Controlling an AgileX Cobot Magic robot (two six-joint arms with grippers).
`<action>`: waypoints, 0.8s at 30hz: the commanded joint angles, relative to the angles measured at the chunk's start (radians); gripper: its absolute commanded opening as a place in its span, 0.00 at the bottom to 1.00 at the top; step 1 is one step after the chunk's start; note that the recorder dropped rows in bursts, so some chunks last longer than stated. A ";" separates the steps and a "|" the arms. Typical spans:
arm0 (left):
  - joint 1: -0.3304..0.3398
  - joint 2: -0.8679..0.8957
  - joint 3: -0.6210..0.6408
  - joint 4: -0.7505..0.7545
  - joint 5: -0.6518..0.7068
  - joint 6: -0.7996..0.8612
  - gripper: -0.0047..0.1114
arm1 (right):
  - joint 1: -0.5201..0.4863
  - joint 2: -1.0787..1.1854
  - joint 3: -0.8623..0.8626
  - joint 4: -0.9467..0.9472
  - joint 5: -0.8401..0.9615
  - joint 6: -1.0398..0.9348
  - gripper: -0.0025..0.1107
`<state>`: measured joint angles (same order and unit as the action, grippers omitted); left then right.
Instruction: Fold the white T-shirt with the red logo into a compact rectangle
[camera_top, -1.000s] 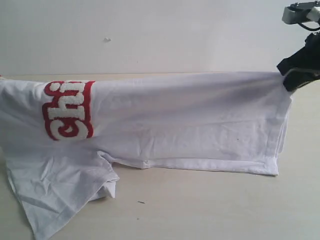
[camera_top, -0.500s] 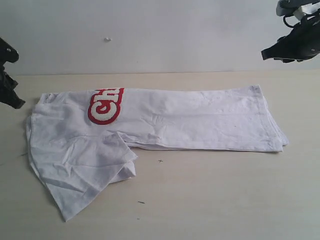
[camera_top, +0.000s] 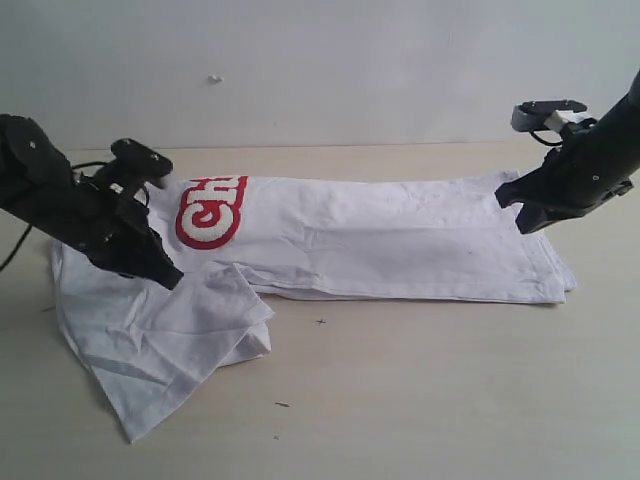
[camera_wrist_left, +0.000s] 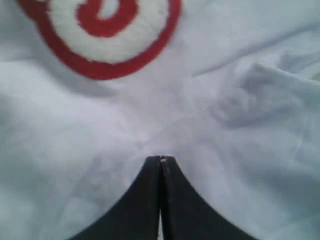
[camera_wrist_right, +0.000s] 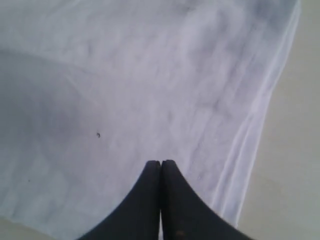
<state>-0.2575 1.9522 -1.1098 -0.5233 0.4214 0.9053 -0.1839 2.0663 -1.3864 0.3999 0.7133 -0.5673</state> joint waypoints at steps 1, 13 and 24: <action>-0.003 0.086 0.002 -0.124 0.027 0.080 0.04 | -0.003 0.044 0.006 0.011 -0.009 -0.014 0.02; -0.003 0.160 0.032 0.174 0.281 -0.107 0.04 | -0.003 0.034 0.014 0.027 -0.029 -0.014 0.02; -0.003 0.031 0.171 0.311 0.477 -0.223 0.04 | -0.003 -0.108 0.014 0.032 0.113 -0.014 0.02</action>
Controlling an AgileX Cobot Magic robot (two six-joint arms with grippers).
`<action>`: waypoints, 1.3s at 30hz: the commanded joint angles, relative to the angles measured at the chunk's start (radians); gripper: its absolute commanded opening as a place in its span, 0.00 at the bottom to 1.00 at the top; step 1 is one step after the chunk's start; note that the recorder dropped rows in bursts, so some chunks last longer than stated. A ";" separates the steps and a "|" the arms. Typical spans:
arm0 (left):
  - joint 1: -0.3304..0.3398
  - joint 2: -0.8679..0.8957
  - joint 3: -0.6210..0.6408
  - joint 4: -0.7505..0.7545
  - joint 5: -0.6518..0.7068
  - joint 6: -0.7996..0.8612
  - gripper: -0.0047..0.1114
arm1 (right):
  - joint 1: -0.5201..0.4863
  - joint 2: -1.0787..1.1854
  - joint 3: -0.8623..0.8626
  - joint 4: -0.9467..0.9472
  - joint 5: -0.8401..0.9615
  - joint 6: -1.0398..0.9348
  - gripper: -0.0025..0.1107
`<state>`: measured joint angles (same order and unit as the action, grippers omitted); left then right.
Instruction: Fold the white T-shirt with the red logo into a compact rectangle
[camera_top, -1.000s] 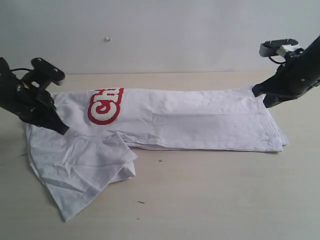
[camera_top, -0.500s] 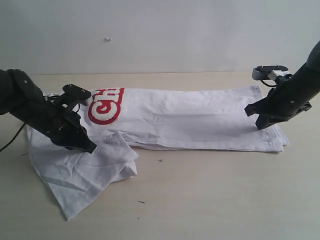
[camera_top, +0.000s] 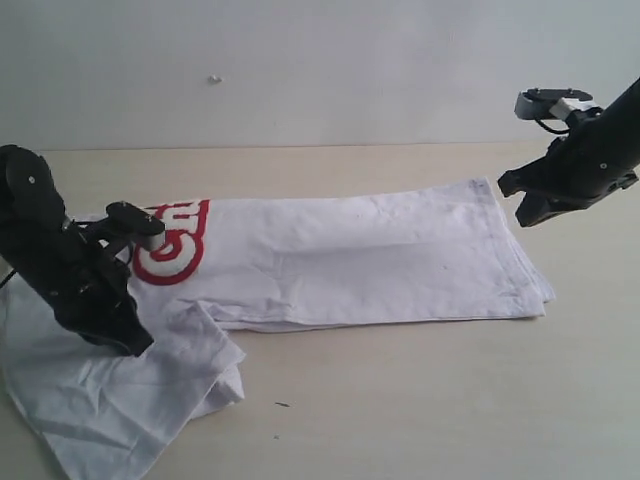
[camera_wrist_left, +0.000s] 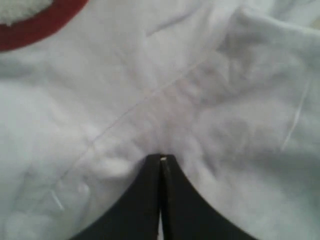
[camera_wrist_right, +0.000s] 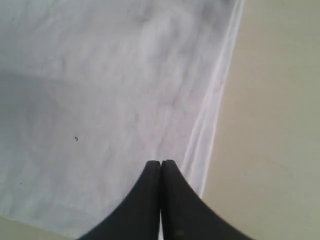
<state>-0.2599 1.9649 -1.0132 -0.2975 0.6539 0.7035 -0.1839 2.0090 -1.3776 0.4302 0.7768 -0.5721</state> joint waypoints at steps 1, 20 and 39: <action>-0.001 0.010 0.080 0.088 0.264 -0.029 0.04 | -0.003 -0.063 0.005 0.002 0.061 -0.009 0.02; 0.006 -0.089 0.081 -0.028 -0.545 -0.294 0.04 | -0.003 -0.195 0.078 0.041 -0.043 -0.009 0.02; -0.101 0.051 -0.226 -0.058 -0.455 -0.258 0.04 | -0.003 -0.195 0.078 0.041 -0.093 -0.029 0.02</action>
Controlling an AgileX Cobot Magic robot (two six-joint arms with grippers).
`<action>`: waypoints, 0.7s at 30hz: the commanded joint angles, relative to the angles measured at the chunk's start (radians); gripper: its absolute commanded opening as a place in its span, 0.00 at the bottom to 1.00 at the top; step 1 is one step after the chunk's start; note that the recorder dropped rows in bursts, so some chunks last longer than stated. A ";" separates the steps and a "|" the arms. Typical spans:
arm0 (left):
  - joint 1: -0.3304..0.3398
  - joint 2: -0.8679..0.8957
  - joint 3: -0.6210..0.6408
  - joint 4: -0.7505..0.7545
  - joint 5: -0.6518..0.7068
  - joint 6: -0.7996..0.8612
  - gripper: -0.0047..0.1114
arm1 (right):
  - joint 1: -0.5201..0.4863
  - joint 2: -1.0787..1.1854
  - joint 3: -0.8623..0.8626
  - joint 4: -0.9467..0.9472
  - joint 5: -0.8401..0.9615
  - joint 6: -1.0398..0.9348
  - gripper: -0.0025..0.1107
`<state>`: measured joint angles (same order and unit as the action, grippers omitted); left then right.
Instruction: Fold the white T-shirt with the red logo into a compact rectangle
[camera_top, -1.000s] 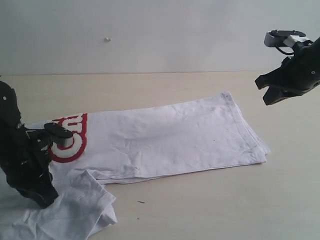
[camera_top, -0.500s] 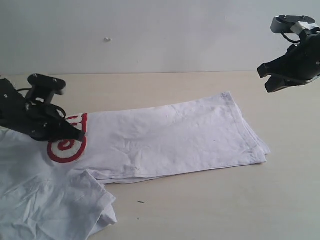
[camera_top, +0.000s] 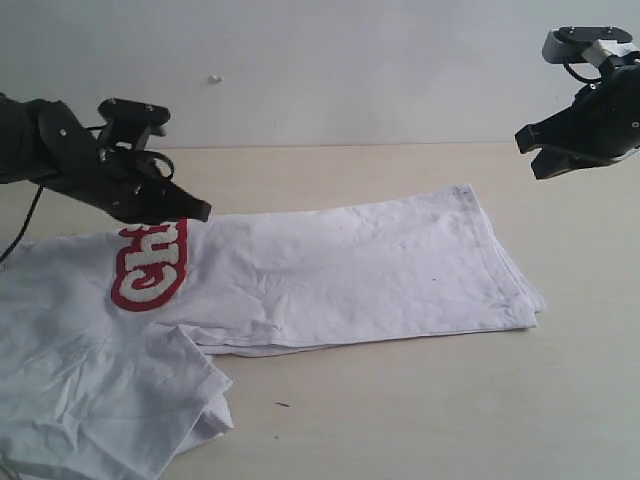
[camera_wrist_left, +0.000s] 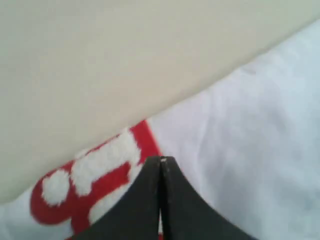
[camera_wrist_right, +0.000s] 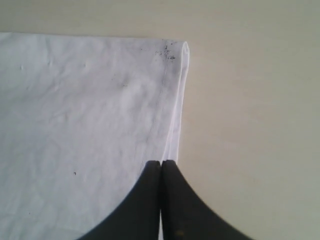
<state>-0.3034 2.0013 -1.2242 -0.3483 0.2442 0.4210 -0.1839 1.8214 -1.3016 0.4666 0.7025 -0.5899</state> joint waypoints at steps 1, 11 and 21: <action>-0.068 0.034 -0.015 -0.005 -0.066 0.024 0.04 | -0.003 -0.008 0.002 0.005 -0.016 -0.011 0.02; -0.074 0.204 -0.029 -0.001 -0.062 0.021 0.04 | -0.003 -0.008 0.002 0.005 -0.004 -0.011 0.02; -0.046 0.032 -0.057 0.053 -0.027 0.021 0.04 | -0.003 -0.008 0.002 0.054 -0.009 -0.042 0.02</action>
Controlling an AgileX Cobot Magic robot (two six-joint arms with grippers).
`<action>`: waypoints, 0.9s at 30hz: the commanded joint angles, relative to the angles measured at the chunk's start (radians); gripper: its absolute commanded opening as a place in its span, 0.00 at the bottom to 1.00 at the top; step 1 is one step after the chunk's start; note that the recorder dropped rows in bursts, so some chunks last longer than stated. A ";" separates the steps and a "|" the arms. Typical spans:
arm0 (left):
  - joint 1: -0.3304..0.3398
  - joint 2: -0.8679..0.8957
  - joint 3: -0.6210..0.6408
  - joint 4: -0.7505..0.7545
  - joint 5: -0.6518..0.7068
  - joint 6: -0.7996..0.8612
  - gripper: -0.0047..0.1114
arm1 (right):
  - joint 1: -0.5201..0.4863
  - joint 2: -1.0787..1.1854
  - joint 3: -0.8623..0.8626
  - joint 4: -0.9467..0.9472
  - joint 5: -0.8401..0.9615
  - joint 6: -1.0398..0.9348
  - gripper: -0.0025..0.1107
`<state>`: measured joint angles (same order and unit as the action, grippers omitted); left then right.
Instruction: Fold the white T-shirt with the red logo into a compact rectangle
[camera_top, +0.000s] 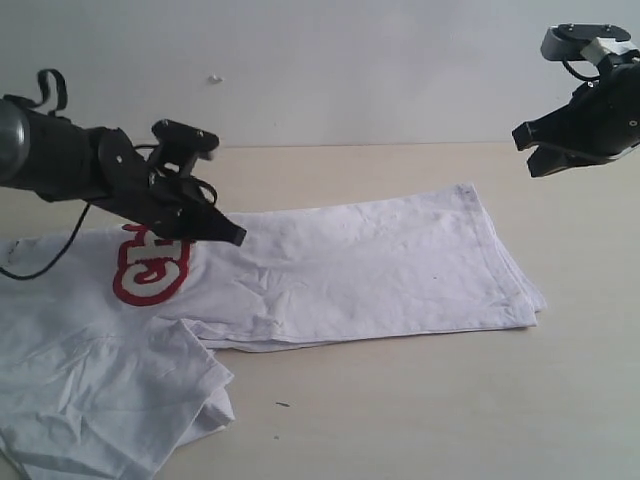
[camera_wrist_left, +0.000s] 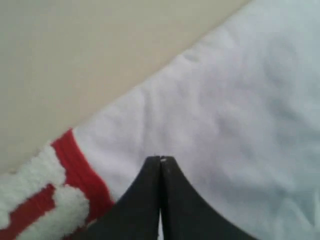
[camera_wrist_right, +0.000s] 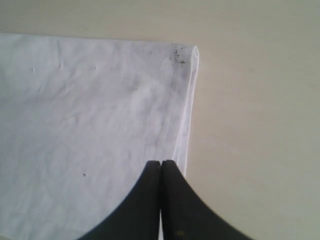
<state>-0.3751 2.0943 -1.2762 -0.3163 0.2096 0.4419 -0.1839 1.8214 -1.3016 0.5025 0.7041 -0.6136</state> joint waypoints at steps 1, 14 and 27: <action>0.036 -0.062 -0.004 0.021 0.021 0.000 0.04 | -0.003 -0.008 0.002 0.018 -0.011 -0.018 0.02; 0.122 0.100 0.012 0.030 0.026 -0.013 0.04 | -0.003 -0.008 0.002 0.018 -0.017 -0.040 0.02; 0.130 -0.087 0.064 0.055 0.089 -0.010 0.04 | -0.003 -0.008 0.002 0.014 0.002 -0.040 0.02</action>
<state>-0.2481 2.0326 -1.2526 -0.2806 0.2965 0.4329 -0.1839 1.8214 -1.3016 0.5144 0.7004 -0.6418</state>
